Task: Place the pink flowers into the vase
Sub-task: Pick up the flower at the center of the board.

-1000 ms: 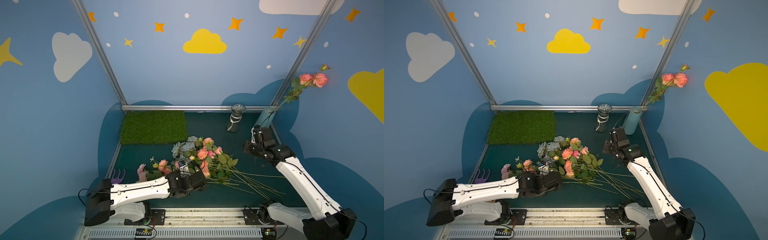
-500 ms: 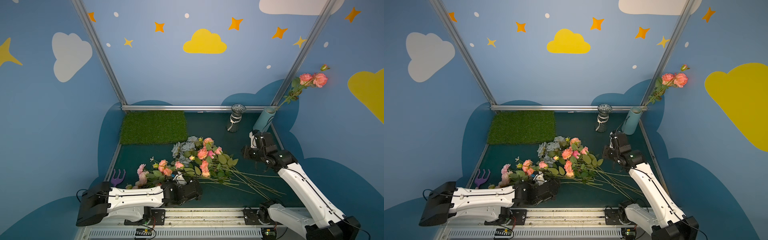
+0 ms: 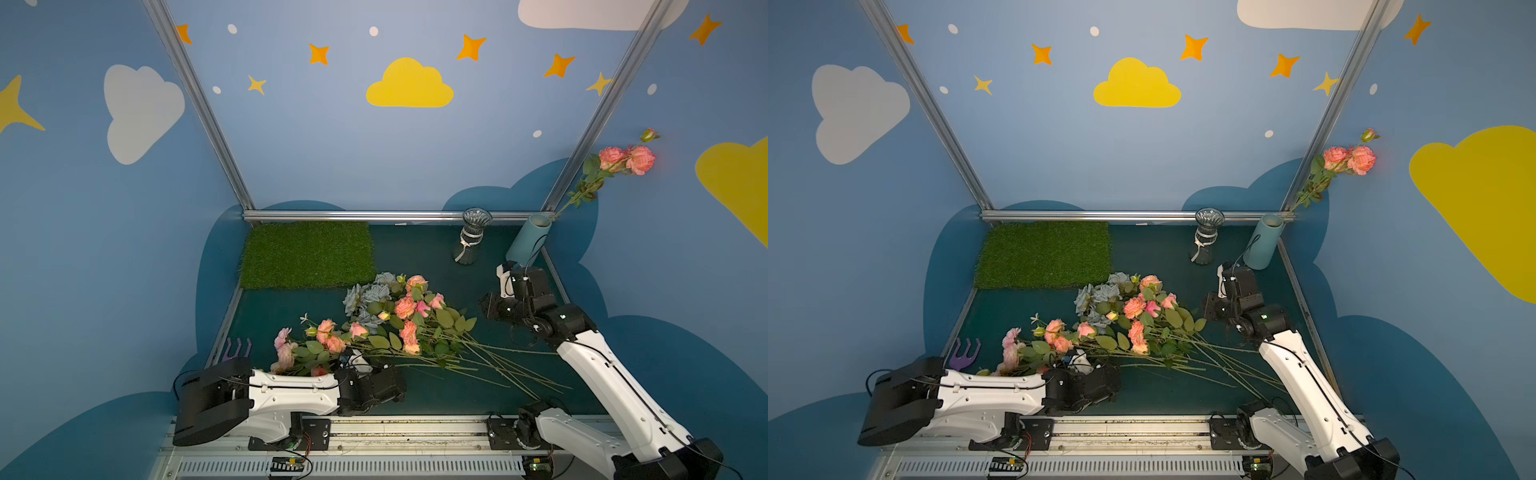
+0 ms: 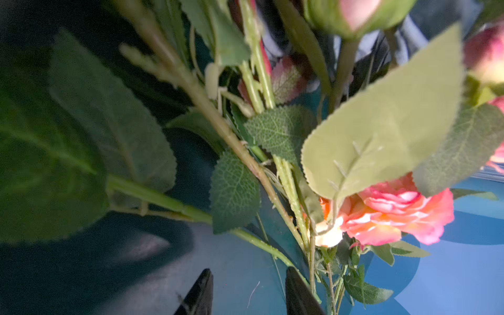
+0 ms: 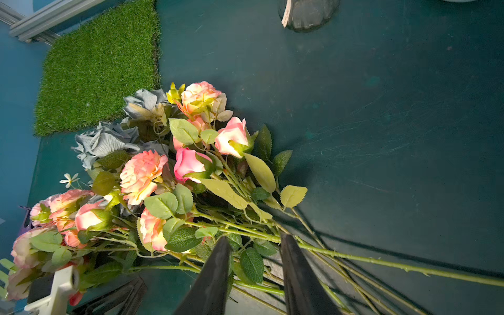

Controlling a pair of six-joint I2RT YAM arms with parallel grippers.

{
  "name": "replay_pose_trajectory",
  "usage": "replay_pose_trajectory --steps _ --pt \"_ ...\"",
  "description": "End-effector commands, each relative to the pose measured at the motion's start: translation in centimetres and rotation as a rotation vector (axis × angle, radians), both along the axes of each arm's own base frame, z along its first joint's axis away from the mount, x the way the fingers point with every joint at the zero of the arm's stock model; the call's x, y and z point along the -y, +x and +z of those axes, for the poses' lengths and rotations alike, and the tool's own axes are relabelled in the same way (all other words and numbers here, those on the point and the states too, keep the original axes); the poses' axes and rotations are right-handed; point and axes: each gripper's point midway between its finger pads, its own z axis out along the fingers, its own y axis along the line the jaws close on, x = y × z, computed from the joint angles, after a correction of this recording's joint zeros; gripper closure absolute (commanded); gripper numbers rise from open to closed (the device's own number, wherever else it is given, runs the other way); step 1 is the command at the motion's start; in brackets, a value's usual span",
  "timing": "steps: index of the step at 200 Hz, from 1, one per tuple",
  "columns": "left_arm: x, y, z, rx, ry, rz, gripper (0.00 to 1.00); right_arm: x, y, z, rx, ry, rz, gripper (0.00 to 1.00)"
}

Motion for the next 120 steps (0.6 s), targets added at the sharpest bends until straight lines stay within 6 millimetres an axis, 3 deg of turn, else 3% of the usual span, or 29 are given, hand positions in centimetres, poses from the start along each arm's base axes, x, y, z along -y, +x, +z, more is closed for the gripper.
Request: replay_pose_trajectory --steps 1,120 --pt "-0.4 0.7 -0.5 -0.071 -0.146 0.222 0.56 -0.2 -0.1 0.3 0.03 0.013 0.015 0.65" --pt "-0.6 1.5 -4.0 -0.089 -0.145 0.324 0.68 -0.5 -0.3 0.3 0.03 0.058 0.029 0.66"
